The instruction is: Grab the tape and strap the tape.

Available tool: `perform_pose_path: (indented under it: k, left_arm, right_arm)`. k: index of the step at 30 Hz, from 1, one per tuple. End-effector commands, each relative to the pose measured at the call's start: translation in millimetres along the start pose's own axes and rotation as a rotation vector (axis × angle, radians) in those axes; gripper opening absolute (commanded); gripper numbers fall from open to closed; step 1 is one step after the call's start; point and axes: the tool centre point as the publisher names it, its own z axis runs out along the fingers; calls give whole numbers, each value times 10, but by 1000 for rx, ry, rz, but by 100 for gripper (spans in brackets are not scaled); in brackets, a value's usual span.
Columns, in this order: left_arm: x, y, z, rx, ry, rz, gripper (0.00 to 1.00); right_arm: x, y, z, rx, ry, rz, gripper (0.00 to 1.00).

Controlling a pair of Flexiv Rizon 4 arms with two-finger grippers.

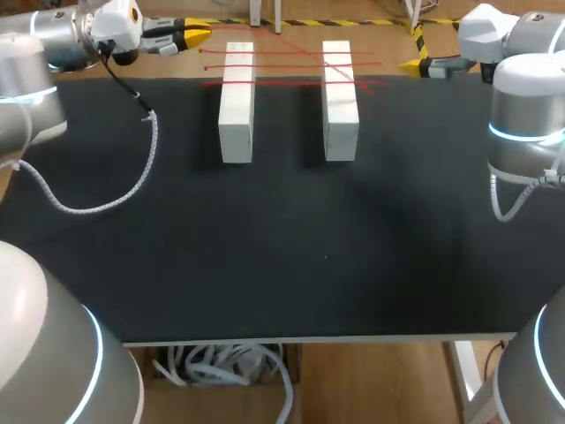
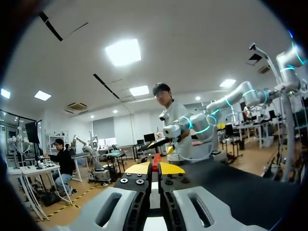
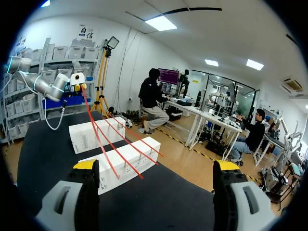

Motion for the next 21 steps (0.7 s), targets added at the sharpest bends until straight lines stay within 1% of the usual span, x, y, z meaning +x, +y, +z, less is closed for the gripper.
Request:
perform_pose_path:
  k: [1,4,6,12,14,18,21]
  left_arm:
    - [-77,-15,-4,53,2,-17,0]
    - [-110,-76,-8,121,-17,-19,0]
    - [-126,-124,-3,143,-24,-11,0]
    - [-153,-227,41,149,-29,11,0]
    - [-157,-271,53,165,-28,21,0]
    - [-153,-314,78,167,-21,36,0]
    - [-152,-348,97,189,-17,38,0]
  right_arm:
    - [-1,0,0,0,0,0,100]
    - [-1,0,0,0,0,0,100]
    - [-1,0,0,0,0,0,100]
    - [-1,0,0,0,0,0,100]
    - [-1,0,0,0,0,0,100]
    - [-1,0,0,0,0,0,100]
    - [-1,0,0,0,0,0,100]
